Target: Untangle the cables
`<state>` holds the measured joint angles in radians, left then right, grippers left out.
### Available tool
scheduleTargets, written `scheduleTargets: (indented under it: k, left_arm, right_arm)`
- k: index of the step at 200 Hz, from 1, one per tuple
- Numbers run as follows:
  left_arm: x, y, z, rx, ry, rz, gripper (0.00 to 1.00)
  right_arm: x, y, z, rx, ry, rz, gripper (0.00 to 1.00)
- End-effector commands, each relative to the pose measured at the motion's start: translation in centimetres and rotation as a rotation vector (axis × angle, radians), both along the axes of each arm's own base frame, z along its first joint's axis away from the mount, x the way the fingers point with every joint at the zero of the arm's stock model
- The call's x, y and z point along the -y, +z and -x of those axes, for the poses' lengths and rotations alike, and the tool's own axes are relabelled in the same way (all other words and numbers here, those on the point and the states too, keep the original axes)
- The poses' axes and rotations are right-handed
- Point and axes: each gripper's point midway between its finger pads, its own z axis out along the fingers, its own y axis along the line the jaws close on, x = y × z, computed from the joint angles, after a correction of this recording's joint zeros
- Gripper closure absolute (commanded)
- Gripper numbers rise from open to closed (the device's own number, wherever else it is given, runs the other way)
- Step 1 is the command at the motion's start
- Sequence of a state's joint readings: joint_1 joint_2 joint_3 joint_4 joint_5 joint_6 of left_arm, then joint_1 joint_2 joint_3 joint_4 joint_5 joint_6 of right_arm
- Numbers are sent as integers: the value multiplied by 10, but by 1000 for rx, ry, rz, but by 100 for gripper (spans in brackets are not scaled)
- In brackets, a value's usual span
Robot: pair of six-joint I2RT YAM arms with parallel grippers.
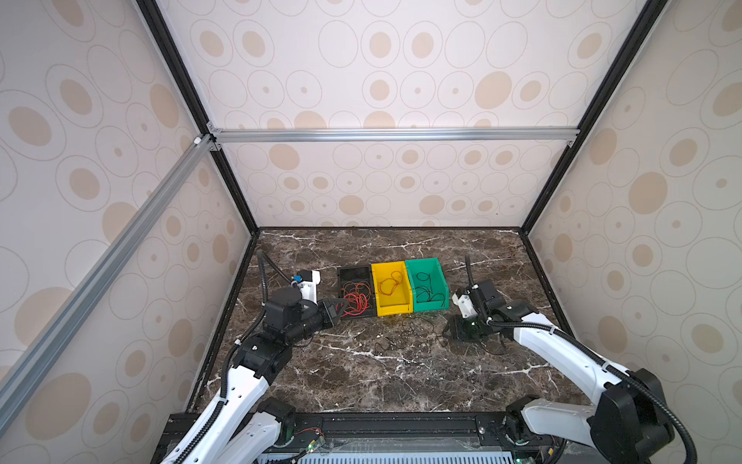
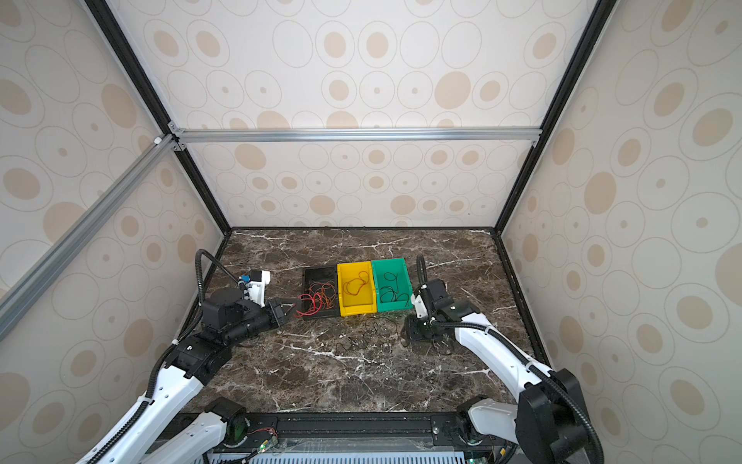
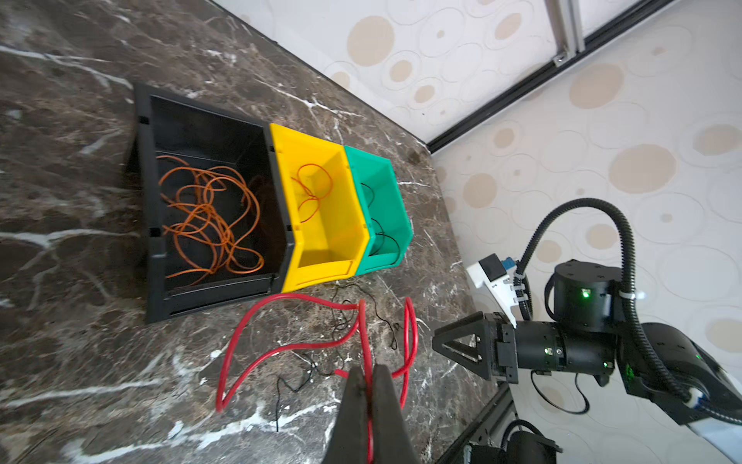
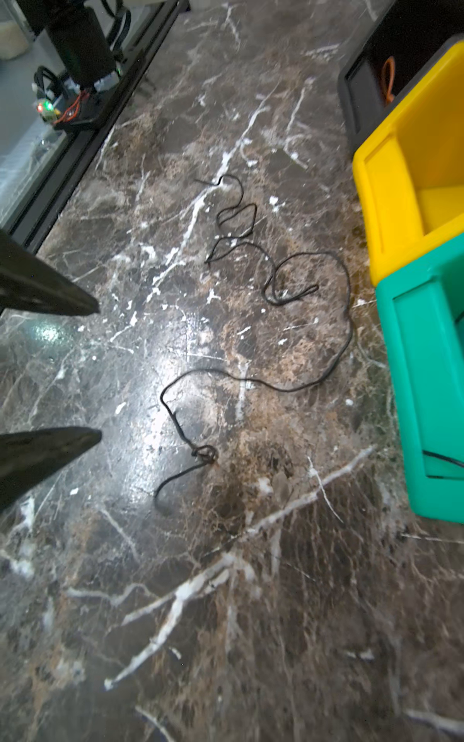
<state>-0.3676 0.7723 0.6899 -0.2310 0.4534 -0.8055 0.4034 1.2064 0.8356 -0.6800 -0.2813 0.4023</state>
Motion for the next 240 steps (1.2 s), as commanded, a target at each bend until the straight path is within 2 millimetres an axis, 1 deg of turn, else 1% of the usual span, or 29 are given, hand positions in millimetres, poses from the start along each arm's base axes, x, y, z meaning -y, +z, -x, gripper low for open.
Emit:
scheduleTargets:
  k: [1,38,56,76,90,111,121,137,159,172,186,213,229,240]
  left_arm:
    - [15,19,2,56,-77,70,100]
    - [24,24,-2,68,-104,106,100]
    - [31,28,-3,77,-124,132,100]
    - [43,35,-4,90,-157,179,100]
    - [54,40,-4,96,-186,190,100]
    - [72,41,-2,100,-233,181,100]
    - [77,37,-2,89,-243,173,100]
    - [83,33,-3,81,-248,180,100]
    - [89,28,-3,75,-259,180,100]
    - [90,20,-4,57,-252,144,100]
    - [92,10,-5,36,-247,109,100]
    - [96,-2,-7,17,-243,81,100]
    - [98,-6,-8,12,-245,71,100]
    - [101,-6,-8,13,-252,74,100]
  right_arm:
    - [-2,22,3,28,19,-18,49]
    - [-4,43,-2,72,28,-36,42]
    - [-12,57,-8,105,34,-86,41]
    - [-36,76,-20,148,45,-237,41]
    - [-54,86,-28,160,46,-355,41]
    - [-77,102,-43,174,50,-498,41]
    - [-87,109,-48,182,64,-539,41]
    - [-104,116,-48,201,109,-576,42]
    - [-124,114,-45,176,157,-598,43]
    - [-129,114,-44,161,156,-626,44]
    - [-130,116,-43,155,148,-644,46]
    - [-123,117,-41,168,136,-609,54]
    - [-121,119,-39,181,140,-603,53]
    - [-124,118,-36,167,153,-619,49]
